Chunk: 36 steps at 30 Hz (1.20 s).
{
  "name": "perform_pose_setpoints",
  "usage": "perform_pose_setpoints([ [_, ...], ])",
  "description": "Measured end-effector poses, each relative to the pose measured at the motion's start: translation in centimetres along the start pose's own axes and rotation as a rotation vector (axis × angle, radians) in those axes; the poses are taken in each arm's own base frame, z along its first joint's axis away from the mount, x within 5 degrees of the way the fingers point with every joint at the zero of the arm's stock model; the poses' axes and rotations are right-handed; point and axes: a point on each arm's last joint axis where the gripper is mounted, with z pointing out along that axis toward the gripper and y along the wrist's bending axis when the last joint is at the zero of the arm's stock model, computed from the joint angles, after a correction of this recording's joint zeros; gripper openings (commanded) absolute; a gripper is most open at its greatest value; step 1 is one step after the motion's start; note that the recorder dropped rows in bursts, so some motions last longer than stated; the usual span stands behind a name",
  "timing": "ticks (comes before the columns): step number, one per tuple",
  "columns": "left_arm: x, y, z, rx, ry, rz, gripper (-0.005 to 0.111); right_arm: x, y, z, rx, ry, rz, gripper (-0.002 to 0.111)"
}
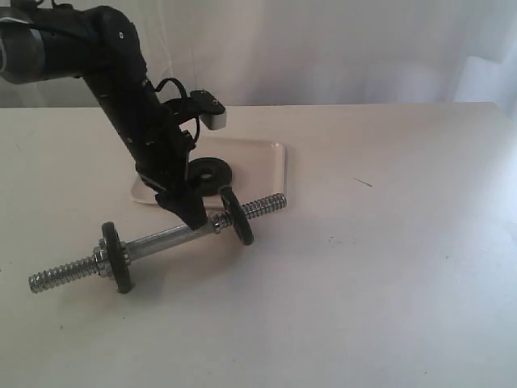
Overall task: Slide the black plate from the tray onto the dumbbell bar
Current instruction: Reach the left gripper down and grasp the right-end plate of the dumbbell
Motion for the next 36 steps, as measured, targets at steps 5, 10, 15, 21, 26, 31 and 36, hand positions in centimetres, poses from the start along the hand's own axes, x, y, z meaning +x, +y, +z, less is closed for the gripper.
perform_pose_setpoints([
  [5,-0.8,-0.6,0.3,-0.012,-0.016,0.023,0.095,0.0,0.0,0.0,0.000,0.000,0.000,0.000],
  [10,-1.1,-0.4,0.5,-0.036,-0.039,0.021,0.083,0.0,0.0,0.0,0.000,0.000,0.000,0.000],
  [15,-1.1,0.3,2.0,-0.041,-0.037,0.008,0.083,0.0,0.0,0.0,0.000,0.000,0.000,0.000],
  [21,-0.9,1.3,4.7,-0.035,-0.018,-0.011,0.082,0.0,0.0,0.0,0.000,0.000,0.000,0.000],
  [26,-0.8,1.6,6.0,-0.019,-0.010,-0.026,0.082,0.0,0.0,0.0,0.000,0.000,0.000,0.000],
  [31,-0.6,1.8,7.3,0.008,-0.005,-0.031,0.079,0.0,0.0,0.0,0.000,0.000,0.000,0.000],
  [36,-0.7,1.8,7.4,0.008,-0.013,-0.032,0.064,0.0,0.0,0.0,0.000,0.000,0.000,0.000],
])
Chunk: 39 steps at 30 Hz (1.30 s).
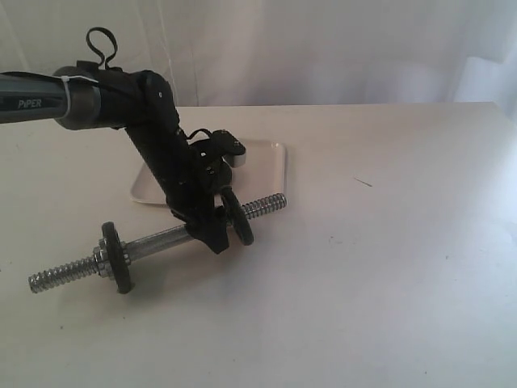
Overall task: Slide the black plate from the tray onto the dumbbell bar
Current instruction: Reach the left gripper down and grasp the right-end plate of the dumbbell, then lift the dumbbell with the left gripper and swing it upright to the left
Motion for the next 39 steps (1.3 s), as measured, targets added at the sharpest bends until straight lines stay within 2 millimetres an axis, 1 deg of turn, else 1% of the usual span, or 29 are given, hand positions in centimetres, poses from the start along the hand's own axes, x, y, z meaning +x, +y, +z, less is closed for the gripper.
perform_pose_setpoints([
  [20,0.0,0.0,0.0,0.004,0.001,0.006,0.063,0.0,0.0,0.0,0.000,0.000,0.000,0.000],
  [28,0.7,0.0,1.0,-0.017,-0.005,0.003,0.063,0.0,0.0,0.0,0.000,0.000,0.000,0.000],
  [30,0.7,0.1,1.1,-0.021,-0.010,0.003,0.058,0.0,0.0,0.0,0.000,0.000,0.000,0.000],
  [33,0.6,0.1,1.1,-0.021,-0.014,0.004,0.041,0.0,0.0,0.0,0.000,0.000,0.000,0.000],
  [34,0.6,0.0,1.1,-0.020,-0.014,0.006,0.031,0.0,0.0,0.0,0.000,0.000,0.000,0.000],
  [36,0.6,0.0,1.1,-0.017,-0.013,0.010,0.000,0.0,0.0,0.0,0.000,0.000,0.000,0.000],
  [39,0.6,0.0,1.1,-0.018,-0.016,0.029,0.000,0.0,0.0,0.0,0.000,0.000,0.000,0.000],
])
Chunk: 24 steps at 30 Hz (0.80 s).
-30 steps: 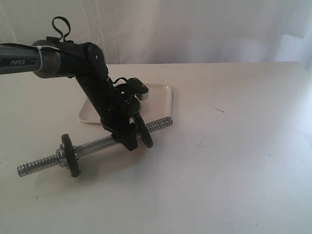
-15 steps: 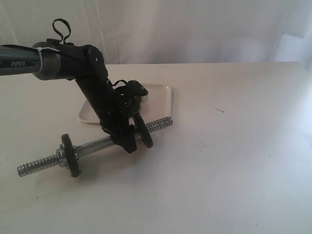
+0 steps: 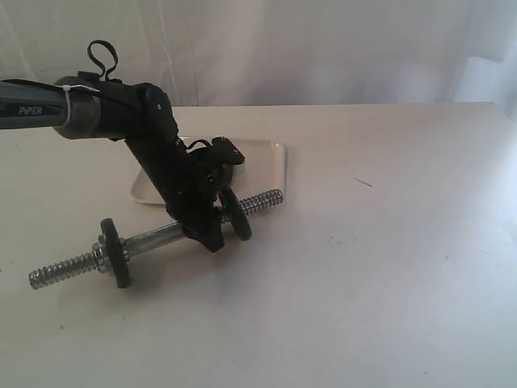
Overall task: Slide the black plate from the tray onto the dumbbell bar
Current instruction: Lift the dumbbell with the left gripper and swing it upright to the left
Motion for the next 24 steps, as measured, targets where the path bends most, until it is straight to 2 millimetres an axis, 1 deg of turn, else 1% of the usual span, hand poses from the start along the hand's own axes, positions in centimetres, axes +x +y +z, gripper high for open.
perform_pose_setpoints([
  [8,0.0,-0.2,0.0,0.012,0.009,0.018,0.000,0.0,0.0,0.0,0.000,0.000,0.000,0.000],
  [12,0.2,-0.3,-0.4,0.011,0.028,0.033,0.000,0.0,0.0,0.0,0.000,0.000,0.000,0.000],
  [19,1.7,-0.8,-1.5,0.006,0.168,0.061,0.000,0.0,0.0,0.0,0.000,0.000,0.000,0.000],
  [24,3.2,-1.7,-2.0,-0.013,0.204,0.066,0.000,0.0,0.0,0.0,0.000,0.000,0.000,0.000],
])
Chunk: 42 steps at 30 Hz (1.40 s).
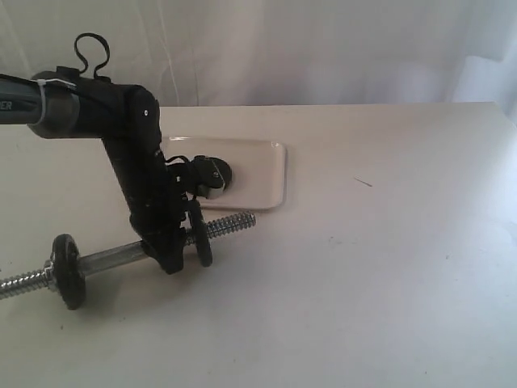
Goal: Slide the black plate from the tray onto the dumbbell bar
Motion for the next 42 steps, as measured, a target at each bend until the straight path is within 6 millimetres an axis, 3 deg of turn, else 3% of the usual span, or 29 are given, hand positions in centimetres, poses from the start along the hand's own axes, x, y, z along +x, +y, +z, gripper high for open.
perform_pose_setpoints([
  [3,1.0,-0.4,-0.3,0.003,0.011,-0.021,0.000,0.0,0.0,0.0,0.000,0.000,0.000,0.000],
  [8,5.2,0.0,-2.2,-0.012,0.017,-0.125,0.000,0.0,0.0,0.0,0.000,0.000,0.000,0.000],
  [12,7.2,0.0,-1.8,-0.004,0.064,-0.150,0.000,0.0,0.0,0.0,0.000,0.000,0.000,0.000],
  [19,7.6,-0.1,-0.9,-0.022,0.049,-0.157,0.000,0.0,0.0,0.0,0.000,0.000,0.000,0.000],
  [42,7.6,-0.2,-0.9,-0.014,0.056,-0.179,0.000,0.0,0.0,0.0,-0.001,-0.004,0.000,0.000],
])
